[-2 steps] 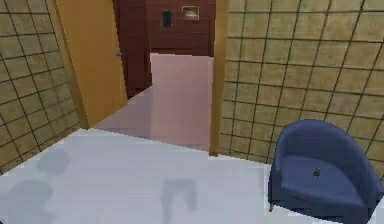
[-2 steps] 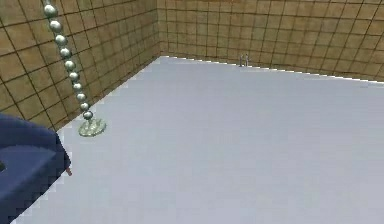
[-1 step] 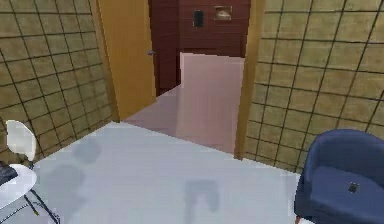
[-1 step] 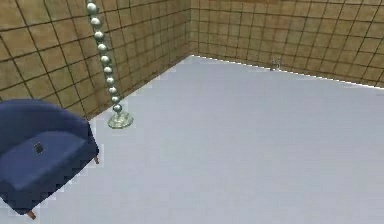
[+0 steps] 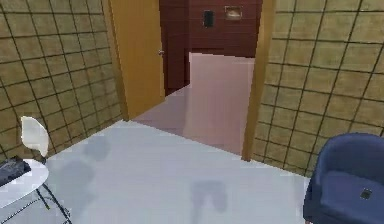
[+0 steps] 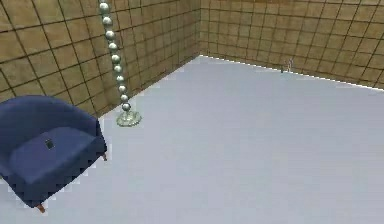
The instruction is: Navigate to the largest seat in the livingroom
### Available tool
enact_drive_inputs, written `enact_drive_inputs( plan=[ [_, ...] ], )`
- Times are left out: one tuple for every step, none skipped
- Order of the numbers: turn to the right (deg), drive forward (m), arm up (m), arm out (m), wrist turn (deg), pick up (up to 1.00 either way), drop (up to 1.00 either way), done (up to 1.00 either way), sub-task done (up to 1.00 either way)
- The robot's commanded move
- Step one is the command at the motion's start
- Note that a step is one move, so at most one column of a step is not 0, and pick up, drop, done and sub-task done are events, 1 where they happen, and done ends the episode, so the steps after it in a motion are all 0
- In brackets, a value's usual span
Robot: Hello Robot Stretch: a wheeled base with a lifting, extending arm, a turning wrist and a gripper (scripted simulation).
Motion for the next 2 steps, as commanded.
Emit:
enact_drive_inputs(
  plan=[
    [0.0,1.0,0.0,0.0,0.0,0.0,0.0,0.0,0.0],
    [0.0,0.95,0.0,0.0,0.0,0.0,0.0,0.0,0.0]
  ],
)
